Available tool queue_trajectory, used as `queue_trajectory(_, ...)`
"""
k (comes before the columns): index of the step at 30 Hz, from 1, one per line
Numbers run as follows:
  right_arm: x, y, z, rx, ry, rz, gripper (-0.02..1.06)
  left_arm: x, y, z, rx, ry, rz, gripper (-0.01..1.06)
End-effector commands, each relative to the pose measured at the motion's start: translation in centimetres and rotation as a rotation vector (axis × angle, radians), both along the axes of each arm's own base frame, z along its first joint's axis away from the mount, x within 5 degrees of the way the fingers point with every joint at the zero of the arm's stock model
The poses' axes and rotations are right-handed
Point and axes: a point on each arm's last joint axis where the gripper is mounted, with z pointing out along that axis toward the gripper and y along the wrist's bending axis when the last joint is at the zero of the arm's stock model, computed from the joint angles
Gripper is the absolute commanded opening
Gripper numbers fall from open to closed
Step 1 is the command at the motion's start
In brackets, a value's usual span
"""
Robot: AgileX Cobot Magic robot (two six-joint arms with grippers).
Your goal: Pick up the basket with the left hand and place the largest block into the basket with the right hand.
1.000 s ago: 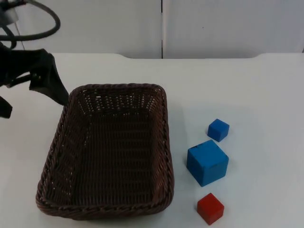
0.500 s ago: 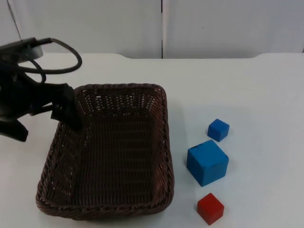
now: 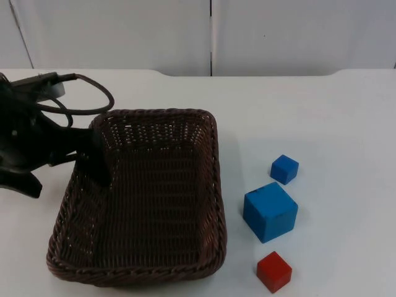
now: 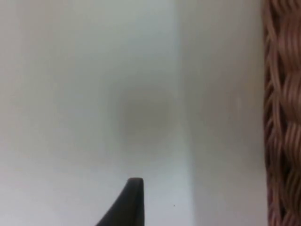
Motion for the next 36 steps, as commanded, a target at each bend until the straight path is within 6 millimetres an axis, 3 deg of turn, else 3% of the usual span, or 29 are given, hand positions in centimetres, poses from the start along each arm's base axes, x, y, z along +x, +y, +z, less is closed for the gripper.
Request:
queue_trajectory(1, 0.0, 0.0, 0.0, 0.001, -0.013, -0.006, 1.05, 0.2, -0.1, -0.1, 0.004, -0.01, 0.007, 1.02)
queue_trajectory(13, 0.0, 0.0, 0.0, 0.001, -0.013, -0.006, 1.05, 0.3, -0.1, -0.8, 0.011, -0.006, 0.012, 1.01)
queue_trajectory(20, 0.0, 0.0, 0.0, 0.001, -0.013, -0.006, 1.05, 0.2, -0.1, -1.4, 0.007, 0.019, 0.013, 0.93)
queue_trajectory(36, 0.0, 0.0, 0.0, 0.001, -0.013, -0.006, 1.05, 0.2, -0.1, -1.4, 0.006, 0.02, 0.002, 0.92)
